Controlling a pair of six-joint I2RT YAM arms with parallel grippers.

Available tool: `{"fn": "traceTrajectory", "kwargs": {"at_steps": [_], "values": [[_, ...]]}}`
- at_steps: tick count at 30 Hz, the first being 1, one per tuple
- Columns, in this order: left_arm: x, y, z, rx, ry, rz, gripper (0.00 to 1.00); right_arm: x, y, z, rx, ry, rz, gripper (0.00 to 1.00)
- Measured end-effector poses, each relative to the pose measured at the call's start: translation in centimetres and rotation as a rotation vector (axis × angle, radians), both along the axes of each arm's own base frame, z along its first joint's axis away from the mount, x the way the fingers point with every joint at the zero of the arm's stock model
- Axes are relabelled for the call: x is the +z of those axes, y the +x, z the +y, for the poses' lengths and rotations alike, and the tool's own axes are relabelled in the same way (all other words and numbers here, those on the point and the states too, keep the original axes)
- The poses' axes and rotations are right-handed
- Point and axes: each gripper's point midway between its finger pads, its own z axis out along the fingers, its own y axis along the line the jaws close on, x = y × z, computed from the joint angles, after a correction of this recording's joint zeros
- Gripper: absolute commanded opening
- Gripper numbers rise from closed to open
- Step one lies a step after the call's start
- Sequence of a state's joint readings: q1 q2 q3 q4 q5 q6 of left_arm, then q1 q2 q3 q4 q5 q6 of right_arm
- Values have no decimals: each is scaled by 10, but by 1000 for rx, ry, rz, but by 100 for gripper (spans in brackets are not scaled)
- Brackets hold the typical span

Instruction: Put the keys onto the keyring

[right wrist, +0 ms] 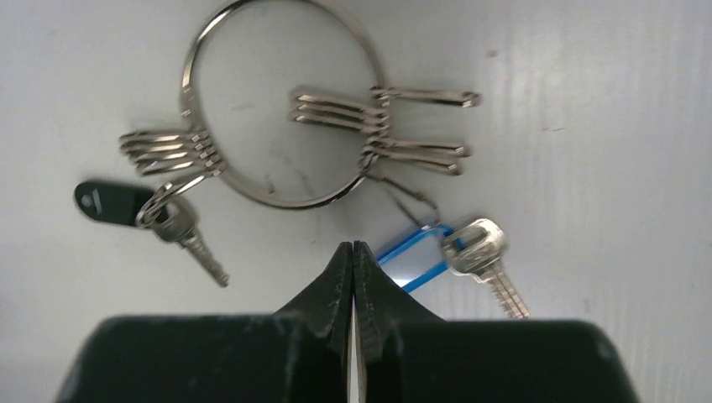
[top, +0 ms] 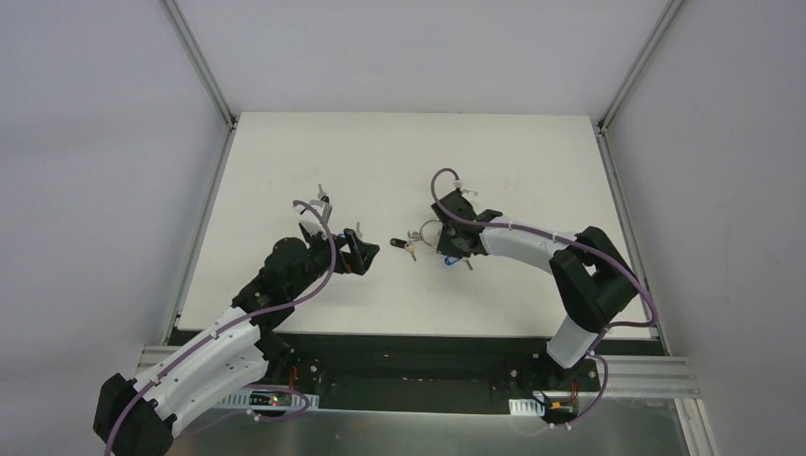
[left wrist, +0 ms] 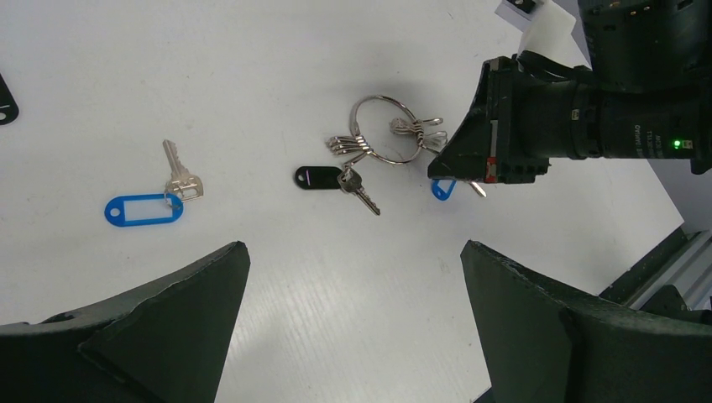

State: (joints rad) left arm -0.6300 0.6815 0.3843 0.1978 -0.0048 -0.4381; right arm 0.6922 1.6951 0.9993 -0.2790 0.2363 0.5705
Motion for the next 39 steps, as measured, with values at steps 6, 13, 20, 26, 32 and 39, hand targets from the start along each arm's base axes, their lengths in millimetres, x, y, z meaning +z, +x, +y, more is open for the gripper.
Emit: {"fn": "traceTrajectory", "kwargs": {"at_steps": [6,13,20,26,32,39], "values": [[0,0,-1,-4,-1,0,99,32,-5,49,133,36,-65,6],[1,-1,-1,-5,-3,-1,99,70,29,75,98,107,-186,0],[5,-1,0,-5,-11,-13,99,54,85,110,33,156,-228,0],[5,-1,0,-4,-12,-14,99,18,94,112,-9,138,-175,0],[6,-2,0,-5,-13,-16,99,-3,77,97,-24,119,-130,0],[6,-2,0,-5,-13,-16,99,-5,40,76,-25,147,-85,0]]}}
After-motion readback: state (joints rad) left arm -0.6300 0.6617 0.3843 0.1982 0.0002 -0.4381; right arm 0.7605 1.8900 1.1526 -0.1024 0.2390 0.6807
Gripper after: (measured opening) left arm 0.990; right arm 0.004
